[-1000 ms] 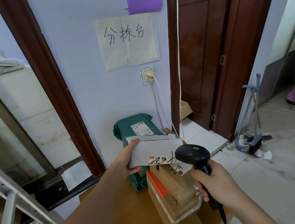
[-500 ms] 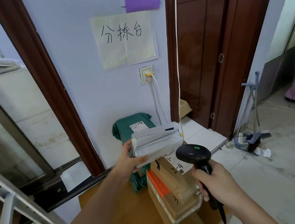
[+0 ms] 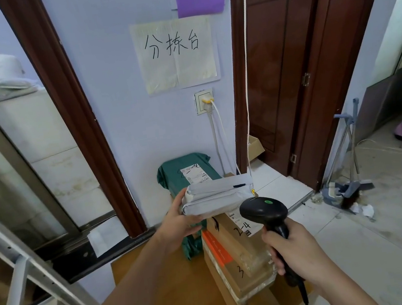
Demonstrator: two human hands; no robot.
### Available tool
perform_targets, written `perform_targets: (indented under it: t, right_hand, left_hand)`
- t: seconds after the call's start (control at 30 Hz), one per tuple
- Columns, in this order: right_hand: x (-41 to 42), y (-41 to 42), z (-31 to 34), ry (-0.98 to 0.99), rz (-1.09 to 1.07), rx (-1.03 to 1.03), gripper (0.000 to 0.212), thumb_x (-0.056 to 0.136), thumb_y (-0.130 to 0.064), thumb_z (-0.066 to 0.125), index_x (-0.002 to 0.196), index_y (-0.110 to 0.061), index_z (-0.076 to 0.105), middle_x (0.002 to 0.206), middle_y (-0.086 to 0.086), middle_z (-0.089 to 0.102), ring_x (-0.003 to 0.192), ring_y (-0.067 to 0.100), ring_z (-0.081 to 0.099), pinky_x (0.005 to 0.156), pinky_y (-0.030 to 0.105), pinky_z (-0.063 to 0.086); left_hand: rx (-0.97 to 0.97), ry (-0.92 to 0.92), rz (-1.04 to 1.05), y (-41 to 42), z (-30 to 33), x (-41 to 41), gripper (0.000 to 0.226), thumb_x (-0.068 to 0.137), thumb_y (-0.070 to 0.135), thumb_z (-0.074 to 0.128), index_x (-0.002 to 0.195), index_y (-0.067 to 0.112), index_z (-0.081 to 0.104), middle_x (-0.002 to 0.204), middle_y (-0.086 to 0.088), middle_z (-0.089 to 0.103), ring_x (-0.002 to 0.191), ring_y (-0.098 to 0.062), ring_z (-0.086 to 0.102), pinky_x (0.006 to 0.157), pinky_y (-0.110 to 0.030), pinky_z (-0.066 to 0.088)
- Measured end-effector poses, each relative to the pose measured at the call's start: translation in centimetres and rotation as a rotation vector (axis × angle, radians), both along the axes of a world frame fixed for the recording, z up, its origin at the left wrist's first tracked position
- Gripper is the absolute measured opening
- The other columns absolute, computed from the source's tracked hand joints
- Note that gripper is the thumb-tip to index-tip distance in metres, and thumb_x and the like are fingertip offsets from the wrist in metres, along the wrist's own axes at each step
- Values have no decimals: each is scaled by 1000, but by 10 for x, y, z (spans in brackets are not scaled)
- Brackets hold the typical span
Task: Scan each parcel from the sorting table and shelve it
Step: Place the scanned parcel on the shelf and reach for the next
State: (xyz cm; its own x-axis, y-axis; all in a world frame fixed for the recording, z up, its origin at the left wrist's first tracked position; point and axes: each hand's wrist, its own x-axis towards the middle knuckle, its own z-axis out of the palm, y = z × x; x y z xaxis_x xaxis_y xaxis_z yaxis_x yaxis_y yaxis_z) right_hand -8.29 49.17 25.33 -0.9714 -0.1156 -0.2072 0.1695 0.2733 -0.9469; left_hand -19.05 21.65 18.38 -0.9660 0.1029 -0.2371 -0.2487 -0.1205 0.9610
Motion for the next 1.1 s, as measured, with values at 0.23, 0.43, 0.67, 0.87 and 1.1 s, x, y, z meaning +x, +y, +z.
perform_targets:
  t: [0.23, 0.43, 0.67, 0.87, 1.1]
  right_hand:
    - [8, 9, -1, 26, 0, 36, 13, 96, -10, 56, 85, -3, 54, 56, 10, 52, 47, 24, 49, 54, 34, 50]
    - [16, 14, 0, 32, 3, 30, 12, 96, -10, 55, 94, 2, 55, 58, 9, 53, 48, 24, 49, 55, 33, 50]
    - [23, 17, 0, 35, 10, 14, 12, 97, -10, 56, 88, -2, 55, 56, 9, 52, 46, 23, 49, 54, 33, 50]
    - [28, 21, 2, 25, 11, -8, 13, 97, -11, 57, 85, -6, 54, 55, 8, 50, 47, 23, 48, 54, 34, 50]
    - [33, 30, 1, 20, 7, -5, 10, 96, -11, 57, 90, -4, 56, 55, 8, 52, 46, 23, 49, 56, 34, 50]
  left_hand:
    - [-141, 33, 48, 4, -5, 4, 103, 74, -27, 62, 137, 53, 51, 151, 1, 32, 126, -36, 51, 80, -44, 64]
    - [-440, 27, 186, 24, -1, 18, 101, 80, -31, 54, 138, 51, 41, 162, 6, 16, 141, -44, 31, 75, -65, 60]
    - [-304, 16, 187, 36, 6, 41, 73, 83, 33, 86, 137, 52, 41, 148, 9, 21, 130, -28, 40, 70, -44, 66]
    - [-127, -79, 337, 45, 6, 42, 50, 101, 49, 58, 148, 46, 39, 149, 1, 31, 129, -30, 43, 90, -60, 59]
    - [203, -397, 407, 44, -7, 43, 68, 86, 35, 81, 140, 16, 44, 127, -16, 55, 112, -35, 62, 84, -50, 62]
